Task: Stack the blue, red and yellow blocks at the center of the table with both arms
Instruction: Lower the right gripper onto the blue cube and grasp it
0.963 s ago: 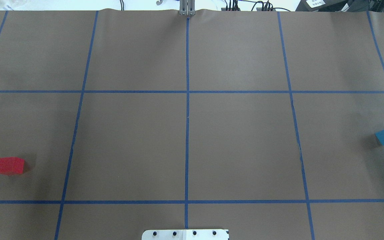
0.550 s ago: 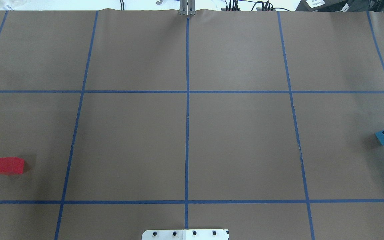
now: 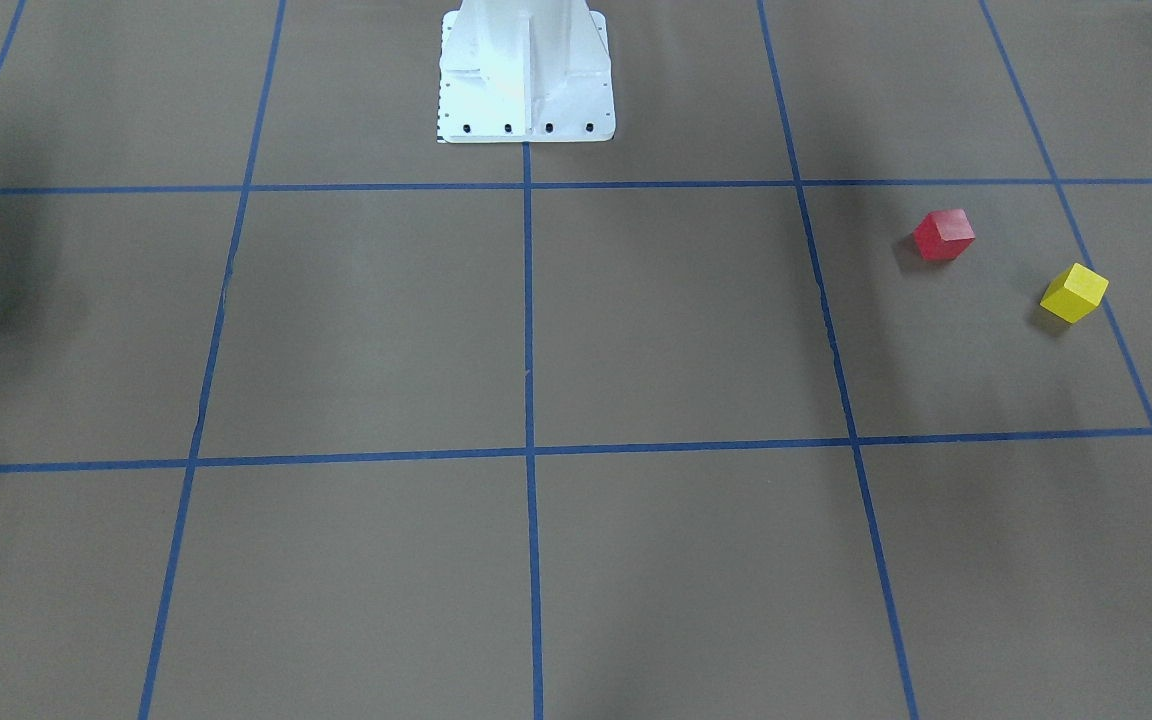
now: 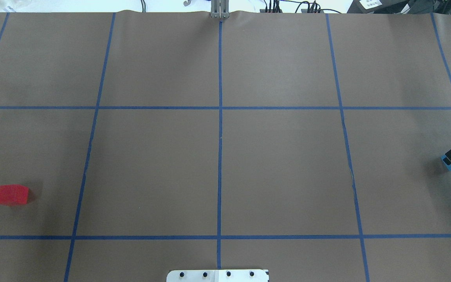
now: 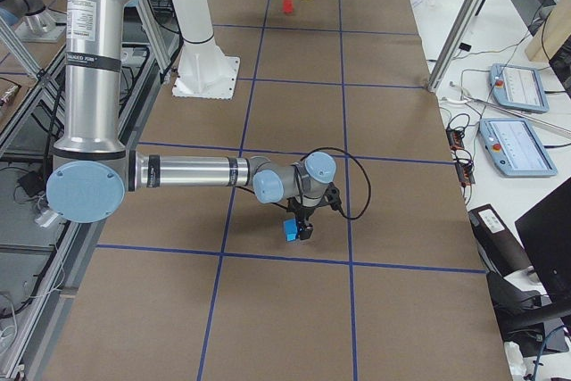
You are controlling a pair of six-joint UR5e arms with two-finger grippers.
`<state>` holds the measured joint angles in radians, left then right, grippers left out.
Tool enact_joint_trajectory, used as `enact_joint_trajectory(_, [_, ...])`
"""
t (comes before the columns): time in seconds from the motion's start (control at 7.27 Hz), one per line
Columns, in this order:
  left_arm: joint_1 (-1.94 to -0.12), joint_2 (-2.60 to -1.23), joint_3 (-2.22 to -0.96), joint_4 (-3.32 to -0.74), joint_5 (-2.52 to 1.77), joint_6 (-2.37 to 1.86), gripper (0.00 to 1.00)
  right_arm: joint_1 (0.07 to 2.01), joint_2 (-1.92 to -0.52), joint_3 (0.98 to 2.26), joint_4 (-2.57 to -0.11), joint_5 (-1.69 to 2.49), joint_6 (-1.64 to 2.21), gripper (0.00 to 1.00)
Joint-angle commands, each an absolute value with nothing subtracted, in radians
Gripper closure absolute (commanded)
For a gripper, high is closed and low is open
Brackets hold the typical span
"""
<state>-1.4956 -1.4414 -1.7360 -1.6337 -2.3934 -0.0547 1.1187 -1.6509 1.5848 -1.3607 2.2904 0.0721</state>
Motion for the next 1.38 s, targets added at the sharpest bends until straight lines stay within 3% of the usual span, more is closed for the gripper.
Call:
enact_joint_trajectory(0.0, [-1.496,-1.443,-1.735,-1.634,-2.393,-0.055,0.00,1.106,-1.634,1.551,-1.361,2.289,0.071,0.07])
enact_joint_trajectory(0.14, [-1.496,-1.443,-1.735,-1.634,-2.393,-0.055,0.00,1.106,-1.632,1.546,-1.361,2.289,0.071,0.13])
enact_joint_trajectory(0.28, [-1.496,-1.443,-1.736,-1.634,-2.393,-0.055,0.00,1.106,-1.631,1.536,-1.359,2.287,0.069,0.28])
enact_joint_trajectory(0.55, [-1.496,-1.445,-1.738,-1.634,-2.393,-0.055,0.00,1.106,-1.631,1.534,-1.358,2.275,0.058,0.94])
enact_joint_trajectory(0.69, [-1.496,-1.448,-1.738,-1.634,-2.393,-0.055,0.00,1.108,-1.631,1.545,-1.359,2.275,0.057,1.00])
enact_joint_trajectory(0.96, [-1.497,-1.450,-1.744,-1.632,-2.393,-0.055,0.00,1.126,-1.565,1.702,-1.499,2.283,0.133,1.00])
enact_joint_trajectory(1.24, [-1.496,-1.462,-1.749,-1.632,-2.393,-0.057,0.00,1.039,-1.339,1.769,-1.698,2.272,0.428,1.00])
